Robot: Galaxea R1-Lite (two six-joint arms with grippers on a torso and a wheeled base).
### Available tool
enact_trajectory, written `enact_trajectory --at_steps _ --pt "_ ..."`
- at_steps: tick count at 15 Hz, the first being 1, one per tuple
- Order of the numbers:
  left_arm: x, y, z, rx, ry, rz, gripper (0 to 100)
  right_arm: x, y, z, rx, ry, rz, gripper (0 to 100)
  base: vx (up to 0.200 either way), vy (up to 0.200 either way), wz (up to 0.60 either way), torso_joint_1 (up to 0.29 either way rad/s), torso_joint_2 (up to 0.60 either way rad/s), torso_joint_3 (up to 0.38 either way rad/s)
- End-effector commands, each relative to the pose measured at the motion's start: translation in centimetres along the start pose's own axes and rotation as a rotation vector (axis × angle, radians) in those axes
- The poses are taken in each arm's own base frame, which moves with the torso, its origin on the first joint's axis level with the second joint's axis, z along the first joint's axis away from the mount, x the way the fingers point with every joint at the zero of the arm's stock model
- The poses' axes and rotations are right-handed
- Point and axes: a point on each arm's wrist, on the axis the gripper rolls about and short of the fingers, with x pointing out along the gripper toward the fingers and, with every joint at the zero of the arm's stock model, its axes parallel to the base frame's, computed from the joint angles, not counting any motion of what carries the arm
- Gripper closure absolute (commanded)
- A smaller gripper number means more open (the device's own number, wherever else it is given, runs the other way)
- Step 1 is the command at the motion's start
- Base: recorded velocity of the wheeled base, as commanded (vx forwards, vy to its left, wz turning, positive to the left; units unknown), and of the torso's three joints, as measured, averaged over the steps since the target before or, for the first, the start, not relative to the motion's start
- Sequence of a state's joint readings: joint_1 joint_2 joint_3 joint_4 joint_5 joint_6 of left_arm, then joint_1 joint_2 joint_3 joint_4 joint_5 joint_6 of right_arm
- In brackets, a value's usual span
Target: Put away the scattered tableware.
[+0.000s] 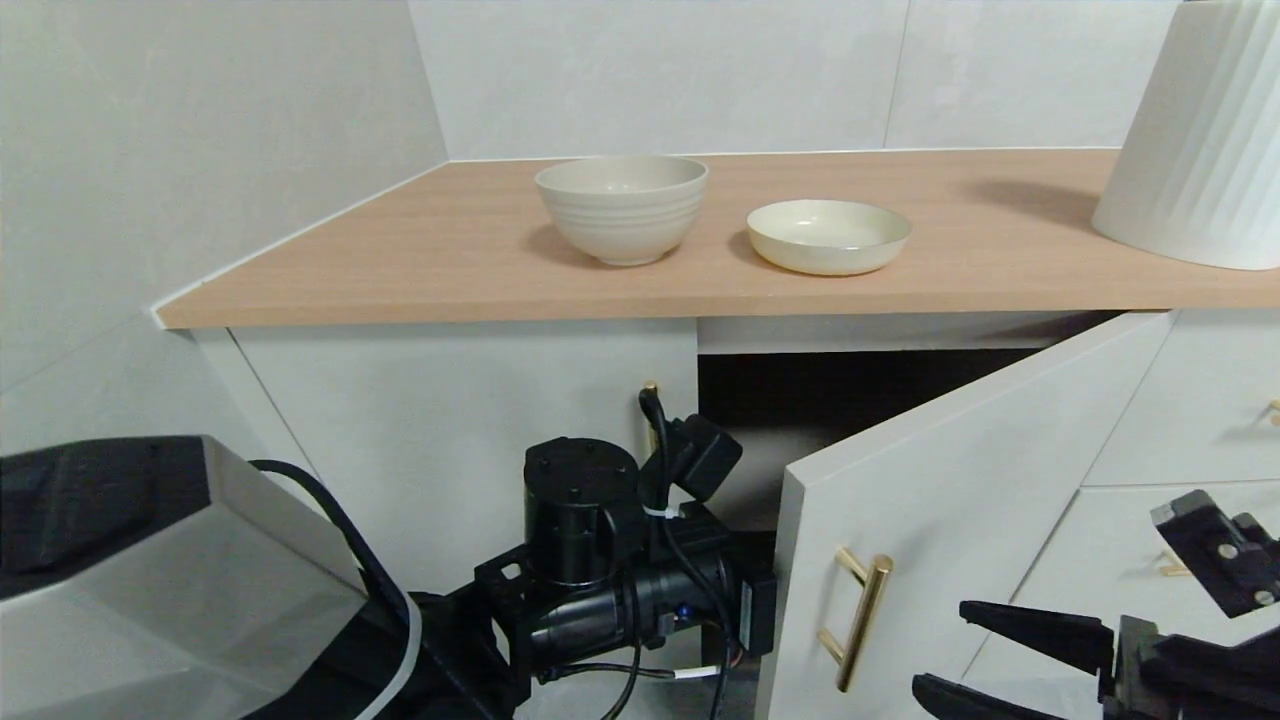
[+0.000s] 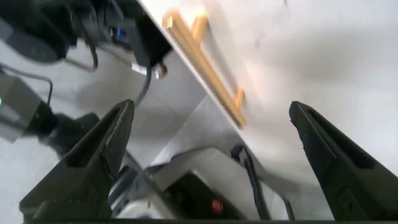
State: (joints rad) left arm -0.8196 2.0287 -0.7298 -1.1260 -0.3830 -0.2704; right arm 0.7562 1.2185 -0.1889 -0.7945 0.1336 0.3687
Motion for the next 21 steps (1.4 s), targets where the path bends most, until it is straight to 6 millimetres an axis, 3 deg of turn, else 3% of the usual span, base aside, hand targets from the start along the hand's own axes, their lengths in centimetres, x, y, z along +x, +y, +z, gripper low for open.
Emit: enact_trajectory --at_steps 1,5,10,17,21 --pt "0.0 -0.4 0.2 0.003 -0.005 -0.009 100 -2.1 0.4 0.3 -0.007 -0.053 0.024 0 -0.200 0.000 0.00 -0.007 0.01 0.002" --pt "0.4 -0.5 -0.1 0.003 0.003 -0.015 100 -2.5 0.5 0.3 -0.009 -0.057 0.025 0 -0.200 0.000 0.00 0.001 0.00 0.004" --pt "2.6 0.5 0.0 -0.007 0.018 -0.003 100 -2.6 0.5 0.3 -0.010 -0.062 0.027 0 0.000 0.000 0.00 0.000 0.00 0.000" --pt "3.2 0.4 0.8 -0.021 0.023 -0.001 100 -2.8 0.6 0.4 -0.014 -0.073 0.031 0 0.000 0.000 0.00 0.000 0.00 0.000" --pt "4.1 0.5 1.1 -0.023 0.027 0.005 100 -2.8 0.6 0.4 -0.015 -0.075 0.030 0 -0.200 0.000 0.00 0.005 0.00 0.001"
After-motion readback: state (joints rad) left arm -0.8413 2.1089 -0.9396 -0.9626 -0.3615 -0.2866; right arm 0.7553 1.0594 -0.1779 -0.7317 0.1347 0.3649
